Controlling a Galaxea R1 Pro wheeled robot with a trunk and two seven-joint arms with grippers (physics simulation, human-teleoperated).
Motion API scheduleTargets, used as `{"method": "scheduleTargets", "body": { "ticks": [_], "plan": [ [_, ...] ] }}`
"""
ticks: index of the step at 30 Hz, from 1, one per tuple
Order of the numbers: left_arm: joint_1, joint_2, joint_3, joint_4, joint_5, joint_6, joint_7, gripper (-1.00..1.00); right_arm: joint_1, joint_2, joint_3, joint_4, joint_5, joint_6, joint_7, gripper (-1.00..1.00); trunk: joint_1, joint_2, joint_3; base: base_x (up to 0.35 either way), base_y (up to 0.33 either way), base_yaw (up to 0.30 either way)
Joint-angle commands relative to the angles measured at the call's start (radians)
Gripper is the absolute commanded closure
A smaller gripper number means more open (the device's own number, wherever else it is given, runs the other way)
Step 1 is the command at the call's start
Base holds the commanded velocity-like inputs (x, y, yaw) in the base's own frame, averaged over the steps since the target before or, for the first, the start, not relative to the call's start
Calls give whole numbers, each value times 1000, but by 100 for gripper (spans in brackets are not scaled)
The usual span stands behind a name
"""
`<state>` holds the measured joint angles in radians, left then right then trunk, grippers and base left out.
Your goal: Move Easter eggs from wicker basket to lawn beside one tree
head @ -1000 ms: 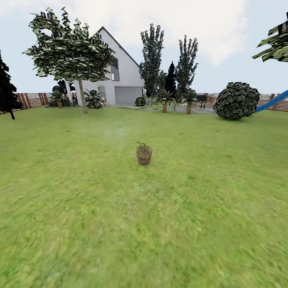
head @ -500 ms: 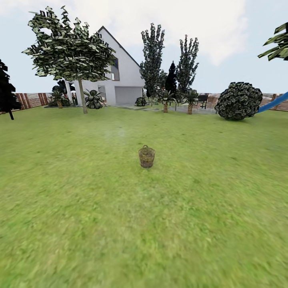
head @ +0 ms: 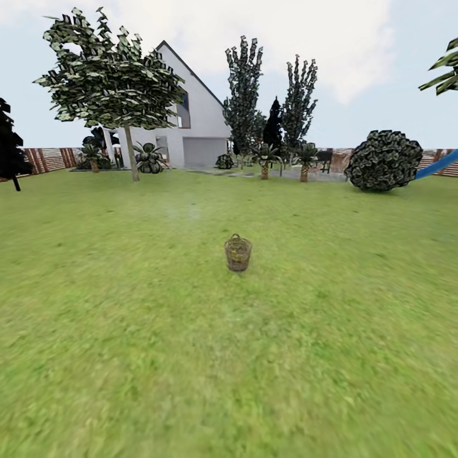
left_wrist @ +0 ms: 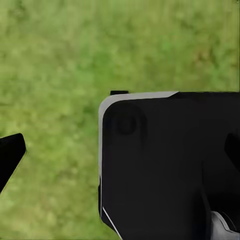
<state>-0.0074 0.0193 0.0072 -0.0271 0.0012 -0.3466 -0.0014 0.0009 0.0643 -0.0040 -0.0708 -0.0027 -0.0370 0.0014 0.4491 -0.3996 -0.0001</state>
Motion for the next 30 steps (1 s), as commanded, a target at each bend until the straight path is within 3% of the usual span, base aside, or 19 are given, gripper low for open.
{"method": "scheduleTargets", "body": {
  "ticks": [1, 30],
  "plan": [
    [0, 0, 1, 1, 0, -3, 0, -100, 0, 0, -1, 0, 0, -3, 0, -100, 1, 0, 0, 317, 169, 0],
    [0, 1, 1, 1, 0, -3, 0, -100, 1, 0, -1, 1, 0, -3, 0, -100, 1, 0, 0, 290, 201, 0]
  ]
}}
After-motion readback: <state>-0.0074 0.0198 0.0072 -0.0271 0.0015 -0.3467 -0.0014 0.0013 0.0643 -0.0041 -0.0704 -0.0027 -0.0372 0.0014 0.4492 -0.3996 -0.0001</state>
